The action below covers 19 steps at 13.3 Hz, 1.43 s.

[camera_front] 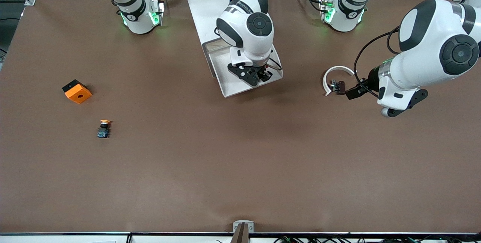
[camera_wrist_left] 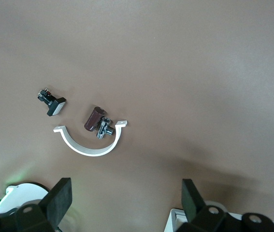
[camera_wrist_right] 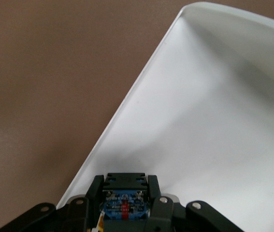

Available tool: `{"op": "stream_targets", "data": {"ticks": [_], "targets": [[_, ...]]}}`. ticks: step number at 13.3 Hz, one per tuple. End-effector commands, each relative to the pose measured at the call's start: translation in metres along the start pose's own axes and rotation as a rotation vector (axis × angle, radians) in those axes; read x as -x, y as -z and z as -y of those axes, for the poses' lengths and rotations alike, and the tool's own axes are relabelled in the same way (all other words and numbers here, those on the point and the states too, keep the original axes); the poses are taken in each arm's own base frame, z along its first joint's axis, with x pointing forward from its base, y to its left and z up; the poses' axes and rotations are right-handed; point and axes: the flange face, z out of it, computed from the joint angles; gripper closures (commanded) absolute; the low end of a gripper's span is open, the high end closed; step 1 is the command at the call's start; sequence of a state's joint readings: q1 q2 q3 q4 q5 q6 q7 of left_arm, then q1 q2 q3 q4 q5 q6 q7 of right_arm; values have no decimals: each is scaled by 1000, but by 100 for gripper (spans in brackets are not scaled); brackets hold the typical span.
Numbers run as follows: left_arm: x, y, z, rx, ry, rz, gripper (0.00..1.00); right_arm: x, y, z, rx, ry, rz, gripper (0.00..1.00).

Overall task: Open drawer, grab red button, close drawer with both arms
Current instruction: 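Lift the red button out of the drawer with the right gripper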

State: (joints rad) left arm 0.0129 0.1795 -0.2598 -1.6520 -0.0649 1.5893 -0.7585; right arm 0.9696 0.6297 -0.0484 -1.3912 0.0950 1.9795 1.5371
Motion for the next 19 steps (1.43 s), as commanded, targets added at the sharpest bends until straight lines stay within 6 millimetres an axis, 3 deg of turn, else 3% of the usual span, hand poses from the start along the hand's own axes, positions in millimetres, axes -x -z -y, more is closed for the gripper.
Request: {"op": "stream_targets", "data": {"ticks": [1, 7, 11, 13, 16, 19], "targets": [[9, 3, 2, -14, -10, -26, 0, -1, 2, 6, -17, 9, -4, 100], [13, 4, -3, -12, -22, -29, 0, -6, 10, 6, -22, 1, -2, 100], [14, 4, -3, -12, -24, -30, 0, -27, 29, 7, -39, -24, 3, 100], [14, 3, -3, -13, -24, -28, 0, -41, 51, 6, -30, -4, 20, 100], [14, 2, -4, -14, -25, -27, 0, -76, 84, -4, -17, 29, 73, 100], [14, 2, -4, -14, -25, -27, 0, -133, 122, -20, -70, 84, 65, 100]]}}
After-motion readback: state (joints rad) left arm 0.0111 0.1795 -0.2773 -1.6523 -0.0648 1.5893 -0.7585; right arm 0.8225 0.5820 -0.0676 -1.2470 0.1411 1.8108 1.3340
